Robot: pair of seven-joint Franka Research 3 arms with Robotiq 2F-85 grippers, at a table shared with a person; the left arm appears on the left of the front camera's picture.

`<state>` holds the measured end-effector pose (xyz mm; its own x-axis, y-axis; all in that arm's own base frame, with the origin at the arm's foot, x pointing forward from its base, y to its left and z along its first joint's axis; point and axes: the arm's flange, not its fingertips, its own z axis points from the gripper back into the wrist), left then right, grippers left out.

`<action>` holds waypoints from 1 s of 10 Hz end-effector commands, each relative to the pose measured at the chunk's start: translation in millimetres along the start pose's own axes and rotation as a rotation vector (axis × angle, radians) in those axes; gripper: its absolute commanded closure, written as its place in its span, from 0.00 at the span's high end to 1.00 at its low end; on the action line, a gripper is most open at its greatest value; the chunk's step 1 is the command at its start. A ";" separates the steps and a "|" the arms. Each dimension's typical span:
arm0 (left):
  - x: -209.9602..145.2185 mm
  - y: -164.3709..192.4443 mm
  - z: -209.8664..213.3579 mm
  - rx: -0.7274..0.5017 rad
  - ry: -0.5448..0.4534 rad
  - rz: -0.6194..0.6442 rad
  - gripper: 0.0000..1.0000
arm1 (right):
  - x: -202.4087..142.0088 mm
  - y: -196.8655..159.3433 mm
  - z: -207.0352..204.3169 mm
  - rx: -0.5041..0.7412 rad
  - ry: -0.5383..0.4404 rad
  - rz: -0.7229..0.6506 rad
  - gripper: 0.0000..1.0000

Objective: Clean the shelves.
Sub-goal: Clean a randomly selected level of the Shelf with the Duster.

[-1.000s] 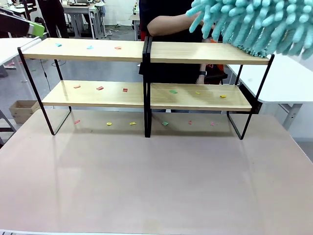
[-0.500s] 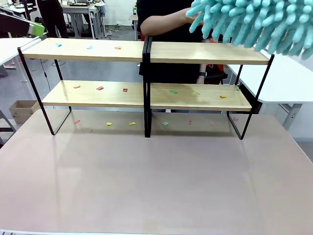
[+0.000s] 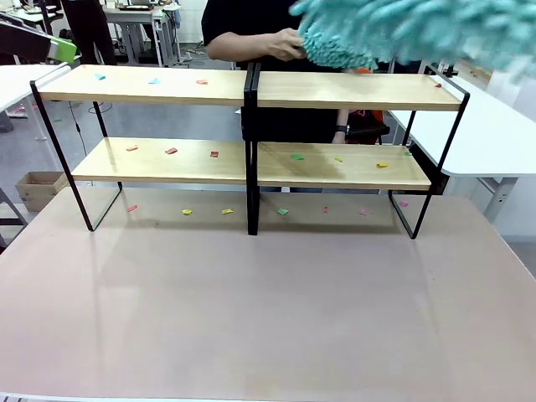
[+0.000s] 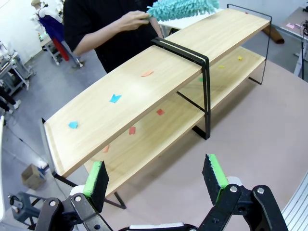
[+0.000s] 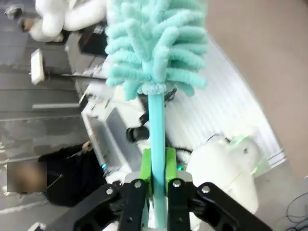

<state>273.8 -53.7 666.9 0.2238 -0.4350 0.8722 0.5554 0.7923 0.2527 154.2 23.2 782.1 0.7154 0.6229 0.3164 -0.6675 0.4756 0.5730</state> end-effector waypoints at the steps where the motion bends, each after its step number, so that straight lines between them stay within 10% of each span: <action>1: -1.2 0.2 -0.3 -0.001 -0.002 0.001 1.00 | 23.1 14.0 5.4 -0.055 -0.031 -0.013 0.12; 10: -1.2 0.2 -0.3 -0.001 -0.002 0.001 1.00 | 148.5 28.1 -29.1 -0.307 -0.025 -0.272 0.12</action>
<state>273.8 -53.5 667.1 0.2235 -0.4346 0.8724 0.5553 0.7924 0.2525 224.2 135.3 809.1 0.8487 0.4885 0.2027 -0.5245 0.7282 0.4412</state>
